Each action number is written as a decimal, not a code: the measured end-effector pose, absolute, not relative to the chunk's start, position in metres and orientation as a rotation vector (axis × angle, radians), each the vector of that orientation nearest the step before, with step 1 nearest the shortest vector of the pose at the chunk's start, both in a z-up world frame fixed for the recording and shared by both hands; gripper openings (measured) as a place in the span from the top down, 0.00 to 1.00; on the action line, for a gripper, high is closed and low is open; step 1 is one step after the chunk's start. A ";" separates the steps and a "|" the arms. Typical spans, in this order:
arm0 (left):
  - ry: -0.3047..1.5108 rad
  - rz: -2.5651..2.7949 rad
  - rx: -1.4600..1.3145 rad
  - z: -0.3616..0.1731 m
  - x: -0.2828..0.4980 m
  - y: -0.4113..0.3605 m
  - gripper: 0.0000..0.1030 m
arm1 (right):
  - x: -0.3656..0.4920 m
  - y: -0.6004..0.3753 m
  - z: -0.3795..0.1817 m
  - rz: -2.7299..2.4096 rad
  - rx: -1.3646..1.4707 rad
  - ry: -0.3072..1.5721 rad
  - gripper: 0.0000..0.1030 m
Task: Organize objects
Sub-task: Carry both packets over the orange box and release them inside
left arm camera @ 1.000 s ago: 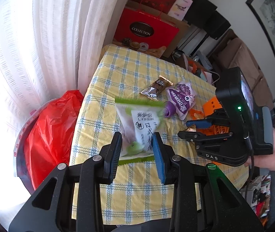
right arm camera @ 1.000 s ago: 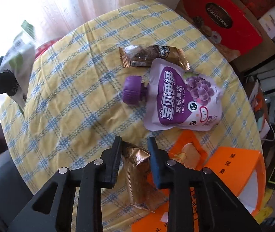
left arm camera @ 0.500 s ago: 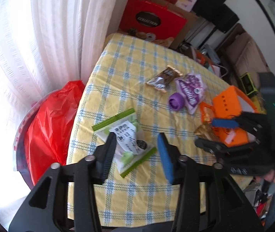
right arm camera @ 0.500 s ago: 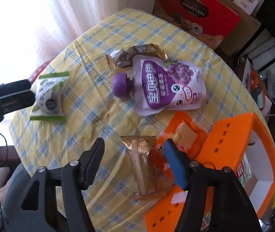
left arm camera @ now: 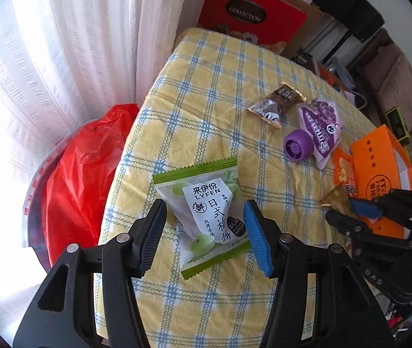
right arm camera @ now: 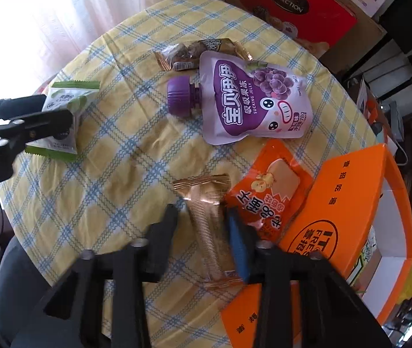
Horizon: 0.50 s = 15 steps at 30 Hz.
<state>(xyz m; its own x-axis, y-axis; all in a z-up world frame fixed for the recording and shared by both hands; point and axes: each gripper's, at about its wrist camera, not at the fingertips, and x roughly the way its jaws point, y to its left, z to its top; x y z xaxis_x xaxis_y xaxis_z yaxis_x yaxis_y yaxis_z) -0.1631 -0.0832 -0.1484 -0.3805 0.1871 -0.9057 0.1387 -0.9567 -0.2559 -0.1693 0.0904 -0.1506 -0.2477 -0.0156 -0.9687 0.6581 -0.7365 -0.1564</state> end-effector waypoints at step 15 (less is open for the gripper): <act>-0.434 2.550 -1.575 -0.111 -0.154 -0.072 0.66 | -0.173 0.119 -0.105 -2.154 1.470 0.450 0.79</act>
